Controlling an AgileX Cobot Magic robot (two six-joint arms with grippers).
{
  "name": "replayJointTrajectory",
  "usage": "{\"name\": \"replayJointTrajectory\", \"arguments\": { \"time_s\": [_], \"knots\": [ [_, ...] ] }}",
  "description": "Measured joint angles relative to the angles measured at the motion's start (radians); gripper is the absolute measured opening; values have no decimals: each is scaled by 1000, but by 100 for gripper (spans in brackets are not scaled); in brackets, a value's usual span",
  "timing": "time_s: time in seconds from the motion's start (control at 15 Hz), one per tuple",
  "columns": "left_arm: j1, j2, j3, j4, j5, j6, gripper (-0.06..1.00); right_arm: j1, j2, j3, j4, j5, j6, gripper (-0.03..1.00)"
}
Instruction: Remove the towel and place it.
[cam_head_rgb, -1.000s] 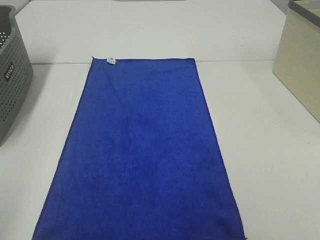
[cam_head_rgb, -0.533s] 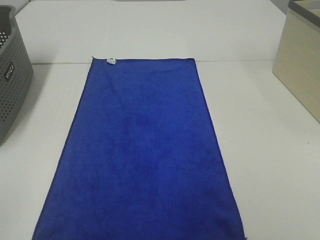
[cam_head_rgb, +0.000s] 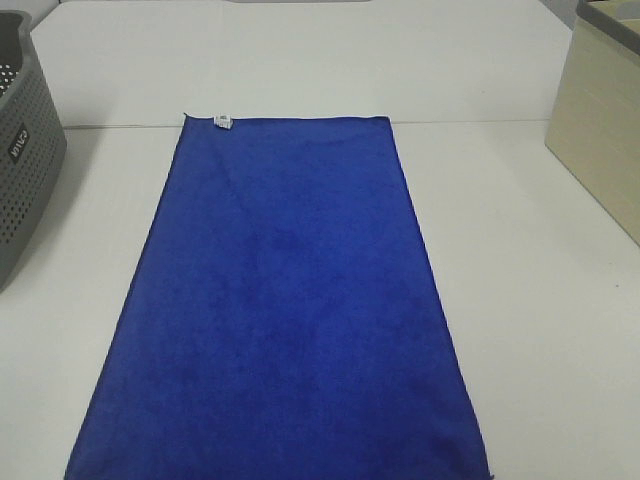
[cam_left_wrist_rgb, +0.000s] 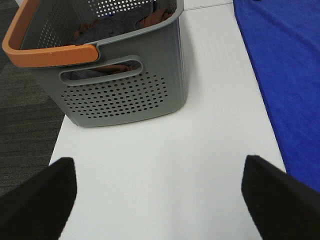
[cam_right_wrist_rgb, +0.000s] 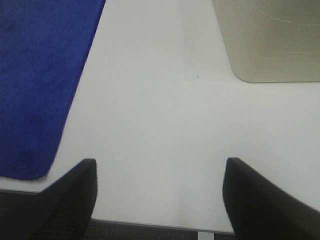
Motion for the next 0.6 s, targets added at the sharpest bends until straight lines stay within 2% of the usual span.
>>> {"name": "replayJointTrajectory", "arguments": {
  "time_s": [0.6],
  "knots": [
    [0, 0, 0, -51, 0, -6, 84, 0, 0, 0, 0, 0, 0, 70]
  ]
}}
